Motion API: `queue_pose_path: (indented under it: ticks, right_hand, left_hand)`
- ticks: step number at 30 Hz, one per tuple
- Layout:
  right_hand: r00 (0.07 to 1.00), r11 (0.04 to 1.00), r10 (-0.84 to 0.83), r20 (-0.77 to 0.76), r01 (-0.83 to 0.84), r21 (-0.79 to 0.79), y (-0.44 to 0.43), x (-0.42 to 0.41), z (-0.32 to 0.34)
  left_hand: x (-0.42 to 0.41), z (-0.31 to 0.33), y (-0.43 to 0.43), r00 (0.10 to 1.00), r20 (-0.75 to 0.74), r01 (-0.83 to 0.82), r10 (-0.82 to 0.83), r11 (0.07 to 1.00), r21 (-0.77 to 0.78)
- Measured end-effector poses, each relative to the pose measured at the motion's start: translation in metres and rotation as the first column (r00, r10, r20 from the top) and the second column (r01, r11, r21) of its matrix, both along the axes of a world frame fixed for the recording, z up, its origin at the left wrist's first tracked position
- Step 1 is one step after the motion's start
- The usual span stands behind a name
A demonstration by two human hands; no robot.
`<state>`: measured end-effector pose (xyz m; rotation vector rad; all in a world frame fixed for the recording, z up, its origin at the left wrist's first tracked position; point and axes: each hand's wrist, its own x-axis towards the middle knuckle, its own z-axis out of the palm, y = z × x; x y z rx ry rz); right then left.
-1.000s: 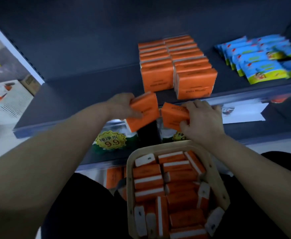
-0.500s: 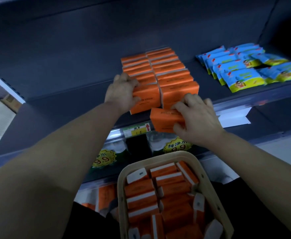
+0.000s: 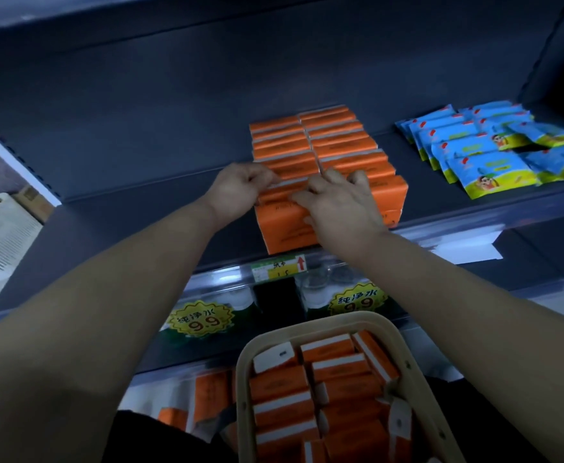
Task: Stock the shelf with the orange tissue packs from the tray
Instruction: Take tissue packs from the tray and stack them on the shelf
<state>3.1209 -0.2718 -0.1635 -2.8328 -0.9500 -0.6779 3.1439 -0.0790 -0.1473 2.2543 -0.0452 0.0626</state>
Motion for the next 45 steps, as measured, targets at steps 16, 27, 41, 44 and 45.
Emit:
queue_pose_path:
  ticks: [16,27,41,44,45]
  right_hand:
    - [0.974,0.968,-0.208,0.085,0.217,-0.128,0.014,0.021,-0.014]
    - [0.982,0.962,-0.19,-0.014,0.184,-0.202,0.013,0.021,-0.016]
    - [0.986,0.974,-0.156,0.05,0.162,-0.159,-0.007,-0.037,-0.009]
    - [0.993,0.986,-0.11,0.041,0.114,-0.121,-0.016,-0.062,-0.027]
    - [0.995,0.989,-0.091,0.034,0.095,-0.115,-0.02,-0.069,-0.036]
  left_hand:
    - [-0.019,-0.019,-0.005,0.964,0.228,0.001,-0.14,0.852,0.523]
    - [-0.026,-0.023,-0.011,0.968,0.198,-0.009,-0.156,0.761,0.648]
    - [-0.085,-0.001,-0.009,0.97,0.193,-0.023,-0.146,0.74,0.672]
    - [-0.109,-0.01,-0.016,0.973,0.169,0.005,-0.157,0.746,0.666]
    - [-0.117,-0.017,-0.019,0.974,0.155,0.02,-0.164,0.748,0.664]
